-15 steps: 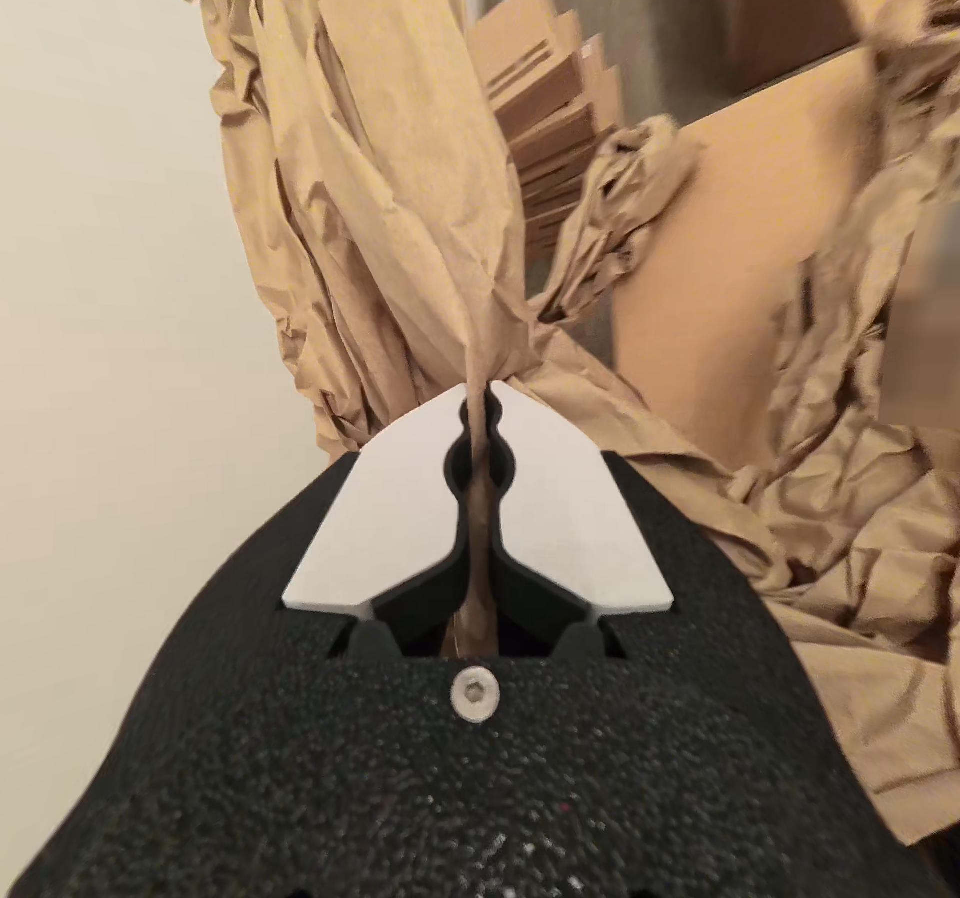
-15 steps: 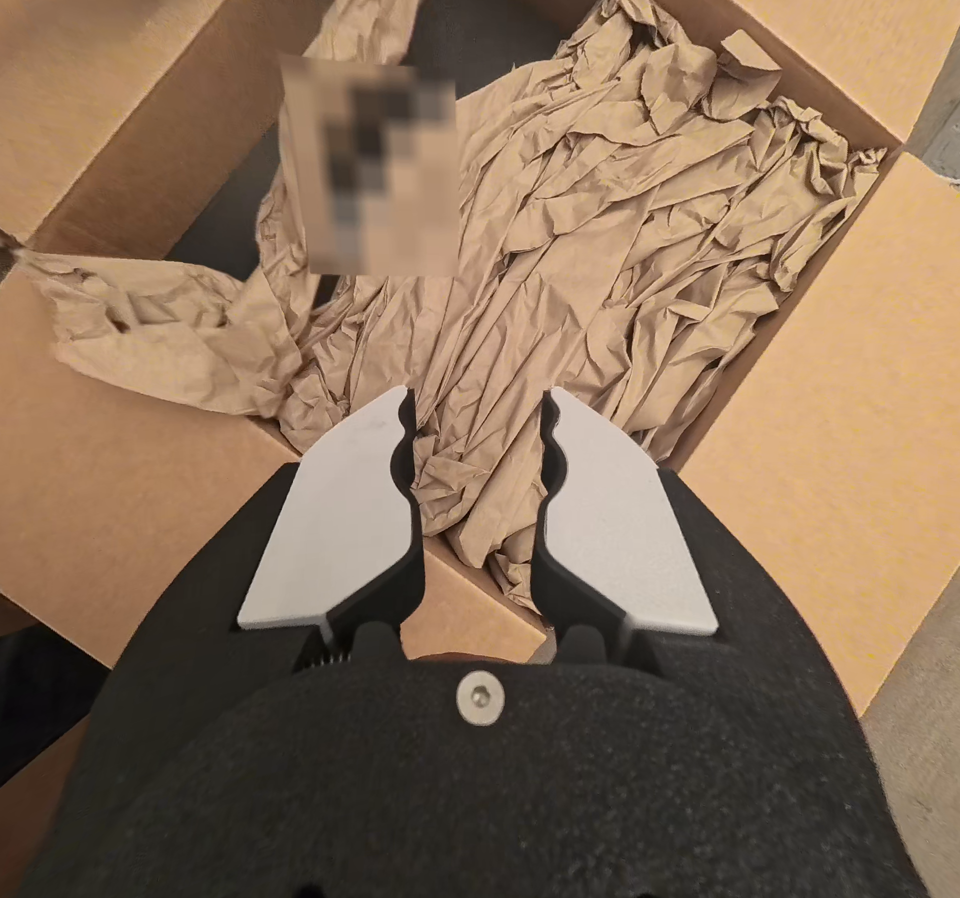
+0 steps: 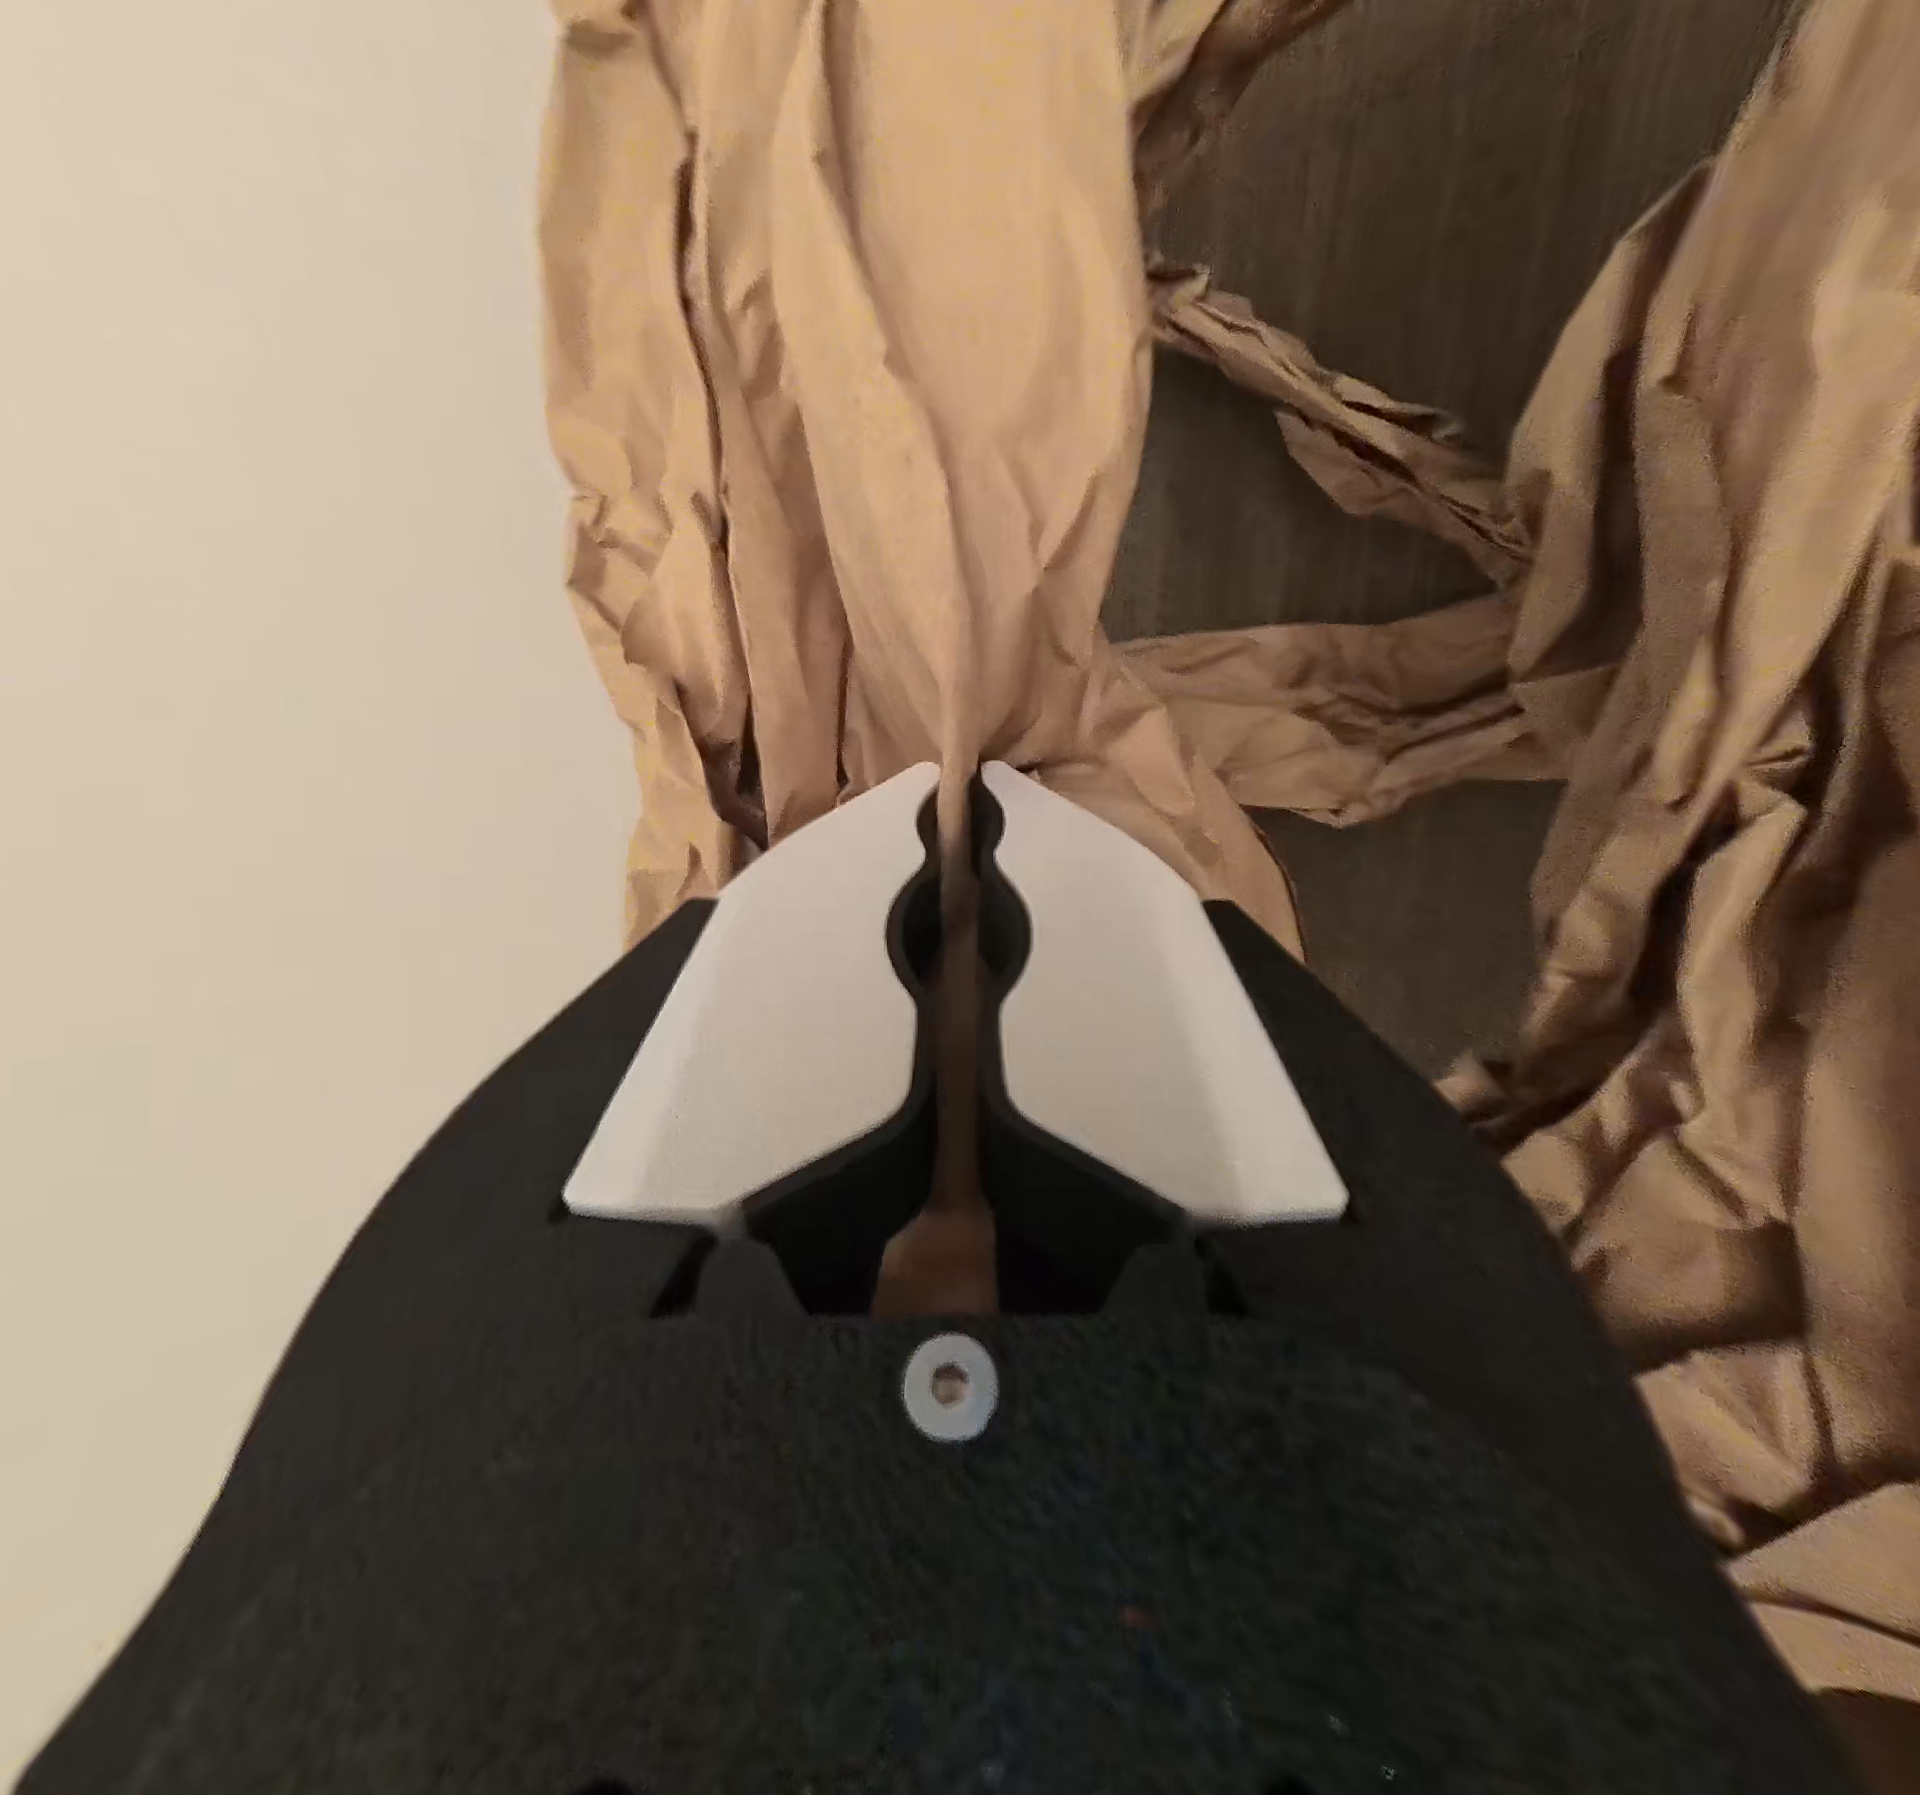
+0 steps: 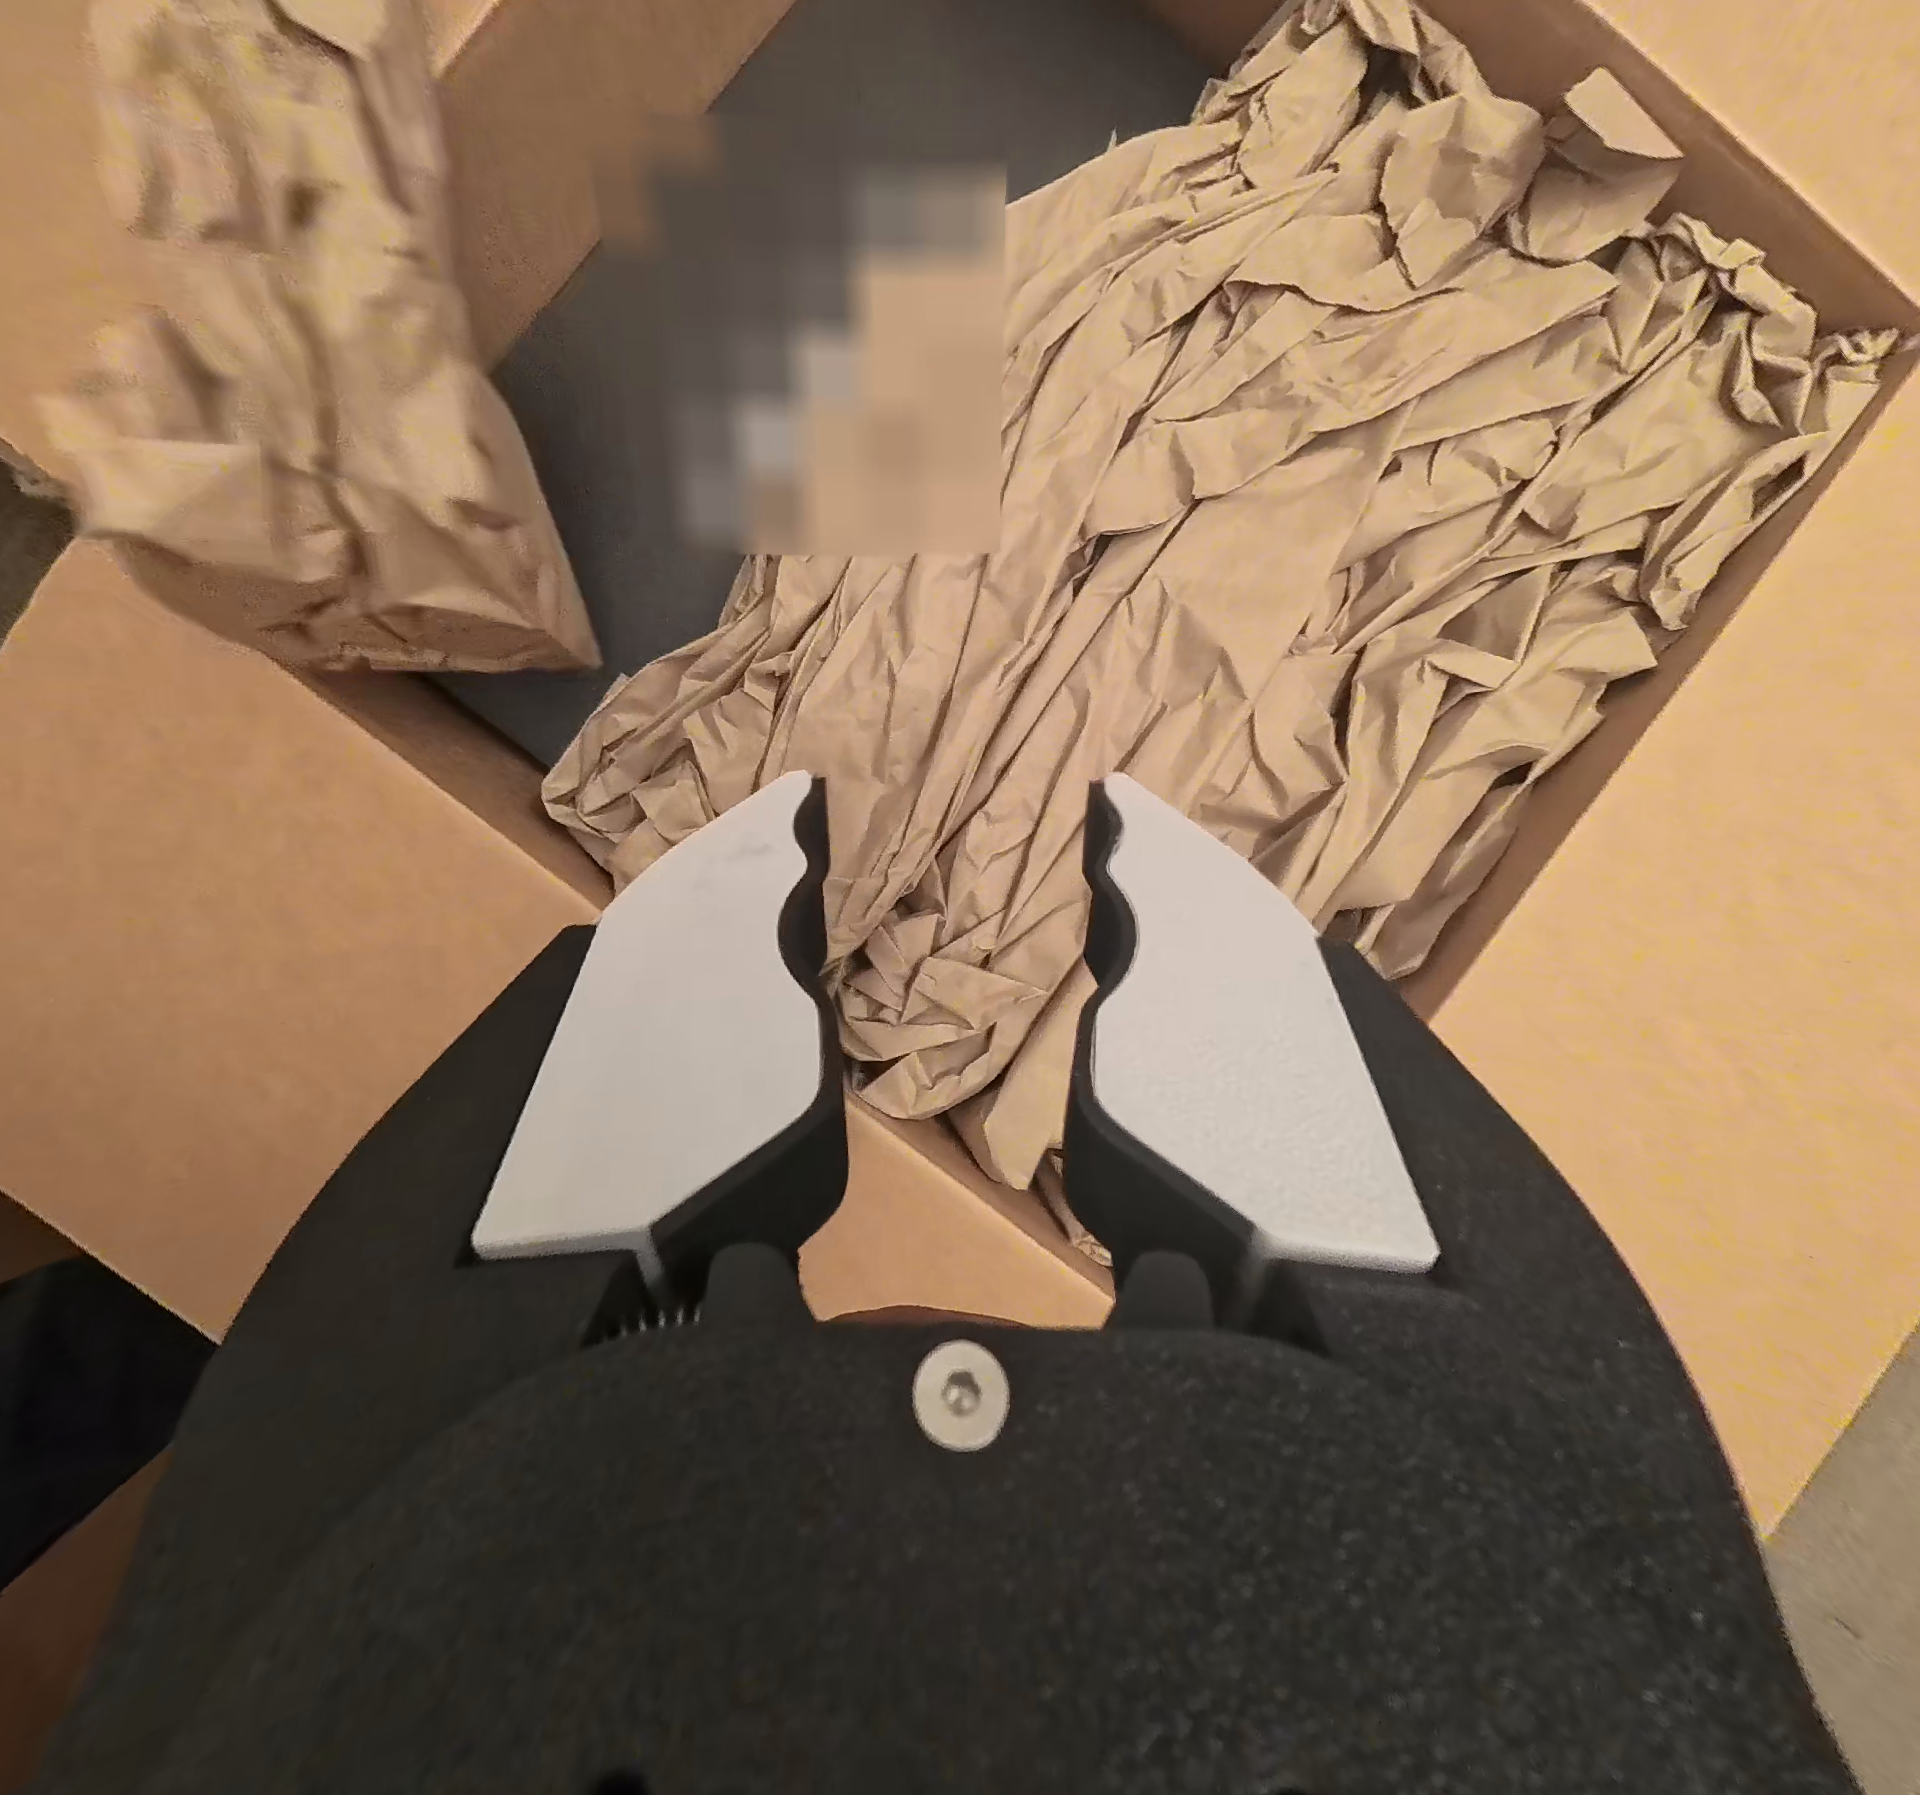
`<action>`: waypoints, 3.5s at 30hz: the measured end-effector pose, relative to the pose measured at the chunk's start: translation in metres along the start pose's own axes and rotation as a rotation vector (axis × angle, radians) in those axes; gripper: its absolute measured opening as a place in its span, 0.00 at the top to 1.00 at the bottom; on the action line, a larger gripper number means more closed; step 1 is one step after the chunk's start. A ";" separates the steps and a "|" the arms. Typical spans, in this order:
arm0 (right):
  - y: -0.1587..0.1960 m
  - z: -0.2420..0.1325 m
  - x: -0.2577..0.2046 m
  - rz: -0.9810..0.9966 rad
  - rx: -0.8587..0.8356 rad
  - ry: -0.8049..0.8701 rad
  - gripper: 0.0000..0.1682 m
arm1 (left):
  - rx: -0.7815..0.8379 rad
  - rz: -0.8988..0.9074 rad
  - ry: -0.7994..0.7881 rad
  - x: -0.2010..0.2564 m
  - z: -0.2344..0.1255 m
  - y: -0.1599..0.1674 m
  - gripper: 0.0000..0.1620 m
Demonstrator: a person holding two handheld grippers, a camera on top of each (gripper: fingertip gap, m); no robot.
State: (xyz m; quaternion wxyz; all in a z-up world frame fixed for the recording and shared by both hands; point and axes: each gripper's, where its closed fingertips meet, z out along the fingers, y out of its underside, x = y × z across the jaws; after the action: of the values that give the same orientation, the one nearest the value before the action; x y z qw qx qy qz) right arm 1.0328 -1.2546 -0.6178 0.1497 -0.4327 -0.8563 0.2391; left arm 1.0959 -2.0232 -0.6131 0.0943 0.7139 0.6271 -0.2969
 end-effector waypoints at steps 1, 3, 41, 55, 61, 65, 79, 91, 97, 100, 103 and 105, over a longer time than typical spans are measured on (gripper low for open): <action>0.001 0.002 -0.002 -0.002 -0.006 -0.001 0.72 | -0.026 -0.013 0.023 0.012 0.016 0.010 0.99; 0.002 0.006 -0.007 -0.004 -0.016 -0.005 0.71 | -0.086 -0.032 0.015 0.029 0.043 0.030 0.91; 0.132 0.101 0.064 0.309 -0.144 -0.007 0.55 | 0.002 0.131 0.726 0.664 -0.139 -0.131 0.50; 0.147 0.176 0.060 0.150 -0.243 0.004 0.76 | 0.022 0.227 0.867 0.719 -0.126 -0.129 0.82; 0.139 0.170 0.058 0.057 -0.206 0.018 0.96 | 0.035 0.251 0.893 0.715 -0.126 -0.134 0.97; 0.127 0.151 0.058 0.103 -0.162 -0.024 0.98 | 0.091 0.290 0.908 0.697 -0.146 -0.140 0.99; -0.013 0.025 0.021 0.070 0.036 -0.093 0.99 | 0.403 0.327 0.788 0.525 -0.267 -0.188 0.99; -0.223 -0.014 -0.156 -0.128 0.264 -0.209 0.99 | 0.496 0.139 0.498 0.241 -0.269 -0.165 0.99; -0.298 0.015 -0.299 -0.189 0.296 -0.323 0.99 | 0.445 0.076 0.381 0.101 -0.209 -0.105 0.99; -0.321 0.039 -0.368 -0.207 0.291 -0.369 0.99 | 0.395 0.066 0.327 0.044 -0.169 -0.072 0.99; -0.336 0.067 -0.424 -0.219 0.272 -0.401 0.99 | 0.347 0.065 0.290 0.003 -0.129 -0.044 0.99; -0.339 0.087 -0.450 -0.220 0.255 -0.407 0.98 | 0.321 0.071 0.273 -0.015 -0.099 -0.027 0.99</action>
State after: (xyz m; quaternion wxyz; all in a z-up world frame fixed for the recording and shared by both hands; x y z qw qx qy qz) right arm 1.0266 -1.8184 -0.5306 0.0529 -0.2578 -0.8735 0.4094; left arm 1.0995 -1.9802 -0.5192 -0.0963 0.7749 0.5533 -0.2901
